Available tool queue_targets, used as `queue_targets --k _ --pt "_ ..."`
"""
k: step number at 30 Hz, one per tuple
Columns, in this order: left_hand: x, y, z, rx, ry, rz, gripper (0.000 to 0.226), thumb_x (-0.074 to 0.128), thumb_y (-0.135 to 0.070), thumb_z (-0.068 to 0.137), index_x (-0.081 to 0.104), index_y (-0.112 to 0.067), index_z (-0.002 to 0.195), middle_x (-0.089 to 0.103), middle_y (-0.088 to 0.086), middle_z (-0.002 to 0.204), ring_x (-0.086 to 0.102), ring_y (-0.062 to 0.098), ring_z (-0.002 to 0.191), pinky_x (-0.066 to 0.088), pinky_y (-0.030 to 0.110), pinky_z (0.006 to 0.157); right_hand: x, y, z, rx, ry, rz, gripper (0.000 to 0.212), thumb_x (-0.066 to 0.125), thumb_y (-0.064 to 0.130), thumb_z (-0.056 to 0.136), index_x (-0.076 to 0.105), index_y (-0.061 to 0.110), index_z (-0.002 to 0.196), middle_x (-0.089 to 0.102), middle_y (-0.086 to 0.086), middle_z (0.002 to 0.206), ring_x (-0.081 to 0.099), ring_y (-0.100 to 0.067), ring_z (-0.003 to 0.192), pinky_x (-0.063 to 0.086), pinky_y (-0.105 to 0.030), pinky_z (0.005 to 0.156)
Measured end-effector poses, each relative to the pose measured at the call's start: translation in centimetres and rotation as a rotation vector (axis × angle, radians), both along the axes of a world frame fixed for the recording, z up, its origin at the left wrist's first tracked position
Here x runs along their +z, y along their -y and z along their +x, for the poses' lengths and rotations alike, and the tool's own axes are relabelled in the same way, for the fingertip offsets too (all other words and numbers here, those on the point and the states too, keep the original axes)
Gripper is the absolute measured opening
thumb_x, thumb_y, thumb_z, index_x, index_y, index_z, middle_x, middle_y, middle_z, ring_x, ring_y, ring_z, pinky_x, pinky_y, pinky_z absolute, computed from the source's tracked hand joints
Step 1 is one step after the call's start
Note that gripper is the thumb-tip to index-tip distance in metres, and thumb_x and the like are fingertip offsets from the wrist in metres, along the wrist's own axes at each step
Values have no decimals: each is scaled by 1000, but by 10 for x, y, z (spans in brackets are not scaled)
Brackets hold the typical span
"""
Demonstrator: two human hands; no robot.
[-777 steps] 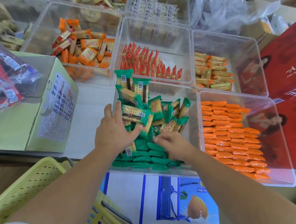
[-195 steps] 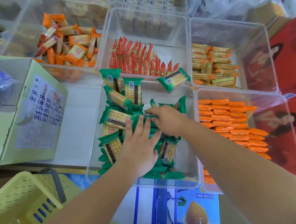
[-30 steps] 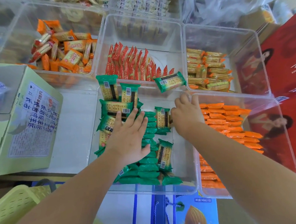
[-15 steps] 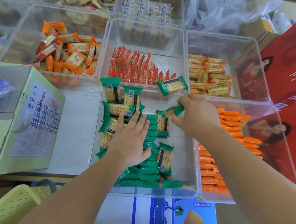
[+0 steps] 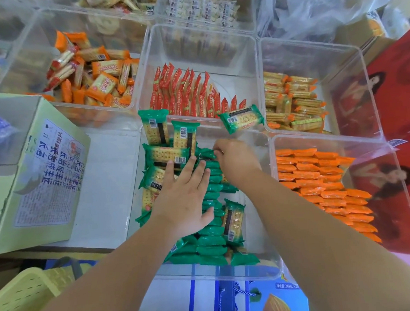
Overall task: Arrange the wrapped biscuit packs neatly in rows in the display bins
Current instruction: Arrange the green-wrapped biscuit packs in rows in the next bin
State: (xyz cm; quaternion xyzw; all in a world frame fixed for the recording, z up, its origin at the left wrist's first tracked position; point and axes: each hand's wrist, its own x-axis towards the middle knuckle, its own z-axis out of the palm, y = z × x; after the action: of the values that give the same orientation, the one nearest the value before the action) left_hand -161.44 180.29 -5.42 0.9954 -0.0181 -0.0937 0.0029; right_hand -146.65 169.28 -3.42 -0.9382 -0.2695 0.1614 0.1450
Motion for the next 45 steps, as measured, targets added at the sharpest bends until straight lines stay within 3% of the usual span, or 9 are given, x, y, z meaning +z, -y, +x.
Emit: queue_targets --k 7,14,16,20,25,30,34,40,45 --pt "3 1 2 -8 -36 34 90 23 -70 89 18 -13 159 9 8 168 -6 30 153 -3 68 115 -17 9 4 8 -221 133 20 50 18 103 62 15 119 71 -10 113 63 -30 103 50 -38 86" --pt "21 8 15 -46 -40 109 94 38 -69 84 23 -10 156 18 17 163 7 38 150 4 67 114 -26 26 -23 -456 -147 379 29 48 19 104 63 10 128 63 -8 126 58 -24 116 46 -31 96" --pt "28 9 21 -62 -15 101 98 47 -70 79 28 -8 153 26 18 158 12 39 148 8 65 114 -27 26 -25 -482 -148 356 32 49 12 102 59 5 132 58 -12 133 54 -27 123 43 -33 104" --pt "35 9 38 -55 22 20 102 45 -73 77 28 -7 153 31 14 156 17 34 148 7 62 118 -28 21 -20 -520 -242 319 34 47 9 101 57 6 133 58 -13 133 56 -29 120 43 -28 90" --pt "31 12 57 -80 -32 52 106 41 -76 80 13 -9 158 9 11 167 -3 31 154 -12 68 114 -38 23 -17 -391 -326 60 62 57 13 96 36 14 153 38 -12 157 42 -29 140 41 -40 111" --pt "23 12 54 -28 -68 100 109 38 -78 81 9 -6 158 21 14 162 8 34 152 -18 66 114 -37 26 -23 -302 -261 -59 71 70 15 86 38 12 149 44 -11 140 53 -32 121 50 -41 98" --pt "21 9 41 -17 -48 84 101 35 -76 84 20 -6 155 28 13 159 11 32 152 -17 67 113 -23 26 -30 -218 -204 -63 45 80 12 75 61 12 116 44 -7 118 57 -28 100 54 -41 90" --pt "19 8 37 -9 -58 93 96 18 -75 88 18 -9 157 23 11 164 6 29 154 -23 67 111 7 36 -32 -103 -54 -117 32 71 12 86 53 17 113 55 -5 109 62 -27 94 49 -35 68" --pt "16 8 36 -13 -62 118 96 13 -75 89 16 -9 158 21 12 165 5 30 154 -26 67 109 29 47 -24 -170 109 229 22 65 9 92 62 15 112 63 -4 106 61 -23 93 53 -37 73"
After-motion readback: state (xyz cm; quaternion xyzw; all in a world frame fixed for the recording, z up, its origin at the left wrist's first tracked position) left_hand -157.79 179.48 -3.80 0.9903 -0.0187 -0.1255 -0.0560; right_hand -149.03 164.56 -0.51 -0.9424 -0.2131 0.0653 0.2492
